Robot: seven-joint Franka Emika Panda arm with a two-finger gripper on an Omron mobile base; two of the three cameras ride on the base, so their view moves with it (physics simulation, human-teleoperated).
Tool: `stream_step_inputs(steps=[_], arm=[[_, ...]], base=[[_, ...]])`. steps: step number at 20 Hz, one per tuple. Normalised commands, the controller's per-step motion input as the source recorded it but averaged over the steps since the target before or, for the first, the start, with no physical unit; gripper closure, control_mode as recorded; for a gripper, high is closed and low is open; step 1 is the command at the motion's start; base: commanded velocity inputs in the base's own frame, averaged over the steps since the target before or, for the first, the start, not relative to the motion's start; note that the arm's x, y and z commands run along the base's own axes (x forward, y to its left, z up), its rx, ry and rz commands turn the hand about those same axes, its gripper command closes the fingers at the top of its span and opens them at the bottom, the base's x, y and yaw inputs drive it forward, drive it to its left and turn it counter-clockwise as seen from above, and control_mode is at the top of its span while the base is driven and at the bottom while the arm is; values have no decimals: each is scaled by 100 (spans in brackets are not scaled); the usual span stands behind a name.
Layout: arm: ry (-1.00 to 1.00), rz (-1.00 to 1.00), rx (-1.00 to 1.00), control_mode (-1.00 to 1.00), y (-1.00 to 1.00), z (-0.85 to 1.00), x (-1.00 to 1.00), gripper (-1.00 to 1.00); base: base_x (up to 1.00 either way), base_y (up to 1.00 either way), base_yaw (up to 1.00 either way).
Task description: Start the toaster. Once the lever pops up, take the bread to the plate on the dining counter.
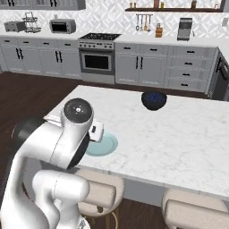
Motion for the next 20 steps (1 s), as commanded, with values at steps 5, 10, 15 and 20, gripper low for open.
stream_step_inputs(steps=[5, 10, 15, 20], arm=[[0, 32, 18, -100, 1, -56, 79, 100], [4, 22, 12, -100, 6, -70, 97, 100], [0, 2, 1, -100, 0, -69, 92, 100], [0, 0, 0, -100, 0, -60, 70, 100]], base=[[0, 0, 0], [0, 0, 0], [0, 0, 0], [0, 0, 0]])
